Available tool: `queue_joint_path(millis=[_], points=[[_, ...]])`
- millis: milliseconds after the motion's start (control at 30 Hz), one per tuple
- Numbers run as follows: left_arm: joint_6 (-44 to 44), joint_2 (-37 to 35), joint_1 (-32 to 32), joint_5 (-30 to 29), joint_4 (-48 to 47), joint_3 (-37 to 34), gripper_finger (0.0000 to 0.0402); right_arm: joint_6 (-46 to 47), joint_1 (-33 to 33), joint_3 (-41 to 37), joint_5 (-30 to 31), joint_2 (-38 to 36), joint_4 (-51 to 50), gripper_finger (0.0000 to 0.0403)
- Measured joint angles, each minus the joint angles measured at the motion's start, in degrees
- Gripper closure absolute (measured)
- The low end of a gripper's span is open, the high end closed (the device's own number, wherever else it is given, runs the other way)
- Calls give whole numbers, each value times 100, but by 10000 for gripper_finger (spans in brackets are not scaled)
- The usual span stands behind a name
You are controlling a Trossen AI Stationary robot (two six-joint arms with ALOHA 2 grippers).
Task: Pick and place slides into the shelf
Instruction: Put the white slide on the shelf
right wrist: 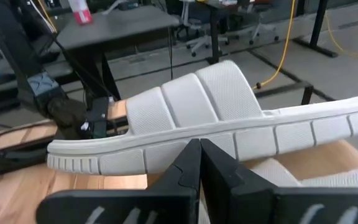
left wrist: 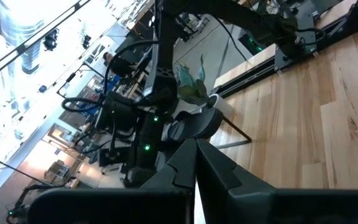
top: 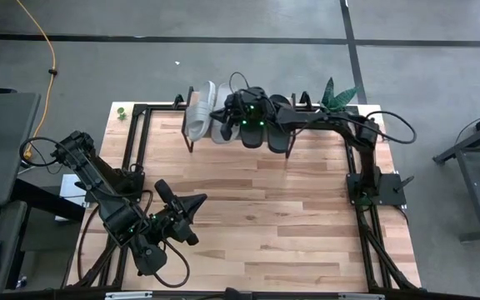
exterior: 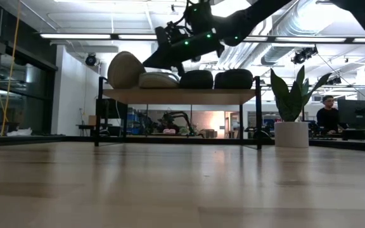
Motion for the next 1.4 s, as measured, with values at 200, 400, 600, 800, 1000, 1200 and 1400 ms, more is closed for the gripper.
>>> queue_joint_path(millis=[200, 400, 600, 800, 1000, 1200, 1400], points=[[7, 0, 0, 4, -7, 0, 399, -33, 60, 813, -92, 434, -594, 403], [-34, 0, 0, 24, -19, 0, 399, -305, 279, 1689, 414, 842, -1617, 403], [-116, 0, -3, 134, -52, 0, 399, -464, 387, 1777, 966, 848, -1854, 403], [-262, 0, -4, 131, -161, 0, 399, -564, 351, 1777, 915, 835, -1890, 403], [-264, 0, -4, 131, -149, 0, 399, -681, 301, 1775, 686, 799, -1905, 403], [-264, 0, -4, 131, -149, 0, 399, -733, 177, 1775, 667, 492, -2032, 403], [-267, 0, -4, 131, -150, 0, 399, -786, 148, 1775, 724, 273, -2498, 403]])
